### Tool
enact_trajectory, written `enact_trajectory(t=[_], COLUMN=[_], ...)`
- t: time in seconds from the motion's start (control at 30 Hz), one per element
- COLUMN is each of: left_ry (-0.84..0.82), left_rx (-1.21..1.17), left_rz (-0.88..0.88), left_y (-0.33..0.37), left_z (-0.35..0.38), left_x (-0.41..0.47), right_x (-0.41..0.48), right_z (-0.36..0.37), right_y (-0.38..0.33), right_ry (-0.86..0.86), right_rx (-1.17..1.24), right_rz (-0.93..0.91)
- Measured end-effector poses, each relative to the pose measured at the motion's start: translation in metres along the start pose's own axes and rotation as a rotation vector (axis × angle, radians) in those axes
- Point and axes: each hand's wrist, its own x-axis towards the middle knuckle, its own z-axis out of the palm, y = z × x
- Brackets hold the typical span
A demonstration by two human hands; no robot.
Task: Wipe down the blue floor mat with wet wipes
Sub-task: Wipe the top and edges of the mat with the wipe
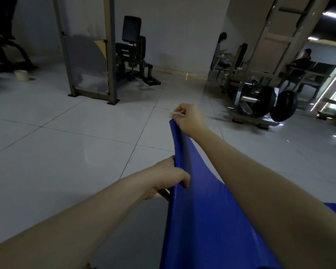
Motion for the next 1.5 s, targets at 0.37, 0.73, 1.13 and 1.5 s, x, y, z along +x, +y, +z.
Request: enact_trajectory(t=[0.37, 0.73, 1.13, 1.5], left_ry=[0.085, 0.02, 0.059, 0.025], left_rx=[0.013, 0.035, 0.049, 0.088], left_rz=[0.002, 0.036, -0.017, -0.033], left_y=[-0.002, -0.001, -0.009, -0.002], left_z=[-0.011, -0.01, -0.012, -0.002], left_x=[0.003, 0.001, 0.0, 0.0], right_x=[-0.108, -0.005, -0.09, -0.056], right_z=[-0.025, 0.0, 0.001, 0.015], right_y=[-0.015, -0.013, -0.019, -0.021], right_ry=[-0.318, -0.039, -0.081, 0.009], right_rx=[0.079, -0.02, -0.017, -0.012], right_rz=[-0.133, 0.02, -0.111, 0.054])
